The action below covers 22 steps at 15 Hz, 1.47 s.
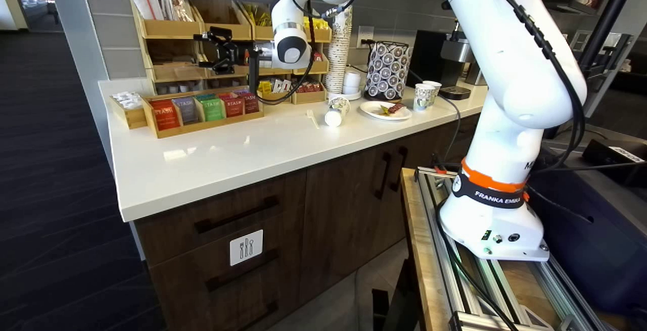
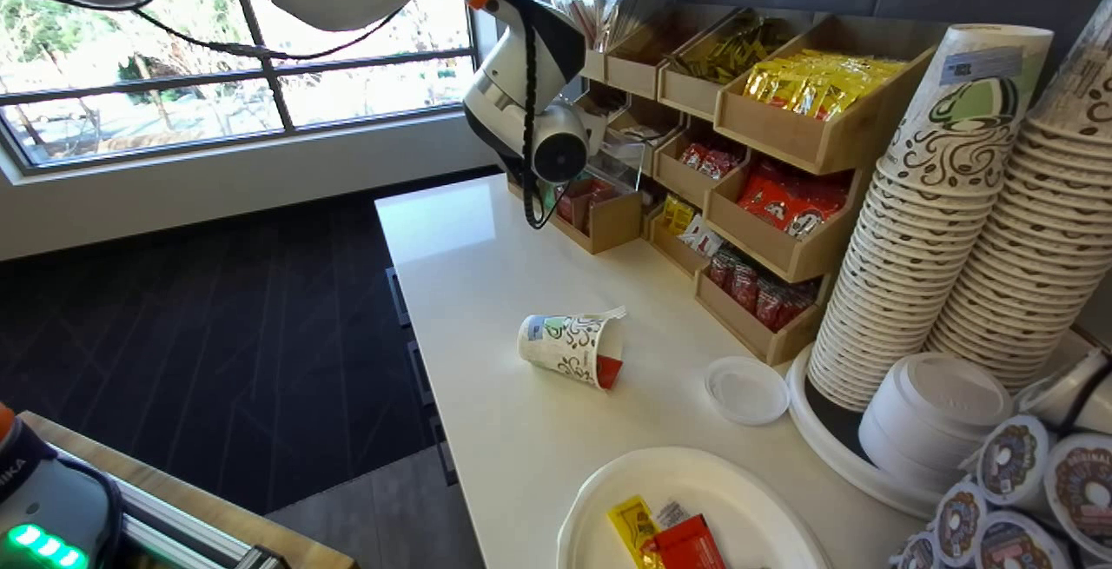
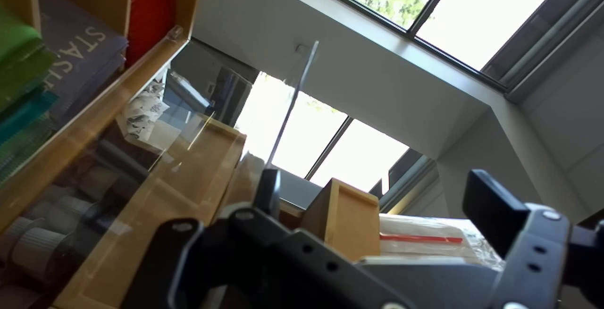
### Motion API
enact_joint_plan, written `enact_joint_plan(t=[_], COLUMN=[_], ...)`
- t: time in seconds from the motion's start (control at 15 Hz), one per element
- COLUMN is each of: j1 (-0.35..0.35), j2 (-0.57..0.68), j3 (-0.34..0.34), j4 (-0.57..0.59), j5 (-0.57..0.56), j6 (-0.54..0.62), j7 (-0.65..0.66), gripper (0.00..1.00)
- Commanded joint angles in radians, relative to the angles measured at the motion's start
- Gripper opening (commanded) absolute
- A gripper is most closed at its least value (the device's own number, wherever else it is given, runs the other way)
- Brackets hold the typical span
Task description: Open then close the lid of the rack
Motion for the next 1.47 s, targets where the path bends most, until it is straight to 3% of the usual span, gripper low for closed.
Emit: enact_joint_plan(t=[0.0,0.6,0.93,1.4], j1=[-0.017,-0.028,-0.019,-0.027], j2=[0.03,-0.013,-0.052,-0.04], j3=[0.011,0.013,-0.008,-0.014], j4=[0.029,-0.017,-0.067,-0.077], j5=[0.006,-0.013,-0.068,-0.071], j6=[-0.013,-0.102,-0.058,-0.055], j7=[-0.037,-0.063,0.037,0.051], gripper=[1.0,1.0,1.0,1.0])
